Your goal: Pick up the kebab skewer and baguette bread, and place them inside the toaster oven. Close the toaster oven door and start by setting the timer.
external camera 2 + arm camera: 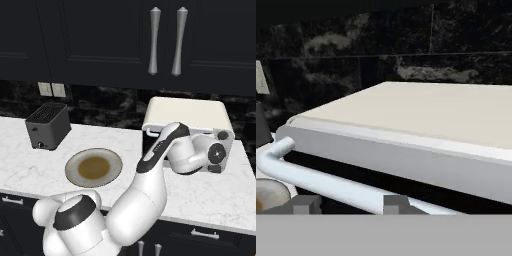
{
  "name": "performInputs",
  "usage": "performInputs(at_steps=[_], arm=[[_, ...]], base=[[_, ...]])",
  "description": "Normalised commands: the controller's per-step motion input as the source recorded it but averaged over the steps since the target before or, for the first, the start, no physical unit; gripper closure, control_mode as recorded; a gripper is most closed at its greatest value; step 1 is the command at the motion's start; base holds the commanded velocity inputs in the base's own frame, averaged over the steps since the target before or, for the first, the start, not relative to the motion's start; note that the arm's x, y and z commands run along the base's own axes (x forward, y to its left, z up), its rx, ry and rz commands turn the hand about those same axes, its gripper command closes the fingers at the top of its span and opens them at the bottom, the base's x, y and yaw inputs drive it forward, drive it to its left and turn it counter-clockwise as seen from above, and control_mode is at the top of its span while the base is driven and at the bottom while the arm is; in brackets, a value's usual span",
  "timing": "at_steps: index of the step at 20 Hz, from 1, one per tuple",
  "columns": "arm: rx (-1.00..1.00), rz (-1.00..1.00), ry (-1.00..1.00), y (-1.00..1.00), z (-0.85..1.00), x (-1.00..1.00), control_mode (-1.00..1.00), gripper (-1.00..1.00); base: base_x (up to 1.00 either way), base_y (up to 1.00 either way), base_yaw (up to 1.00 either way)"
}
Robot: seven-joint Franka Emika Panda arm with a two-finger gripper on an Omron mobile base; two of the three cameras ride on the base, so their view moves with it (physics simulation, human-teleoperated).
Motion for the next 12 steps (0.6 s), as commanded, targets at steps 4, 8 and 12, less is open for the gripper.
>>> performInputs(at_steps=[4, 8, 12], arm=[[-0.02, 0.0, -0.12, 0.14, 0.0, 0.37, -1.0, -1.0], [-0.02, 0.0, -0.12, 0.1, 0.0, 0.33, -1.0, -1.0], [-0.02, 0.0, -0.11, 0.0, 0.06, 0.33, -1.0, -1.0]], base=[[0.0, 0.0, 0.0], [0.0, 0.0, 0.0], [0.0, 0.0, 0.0]])
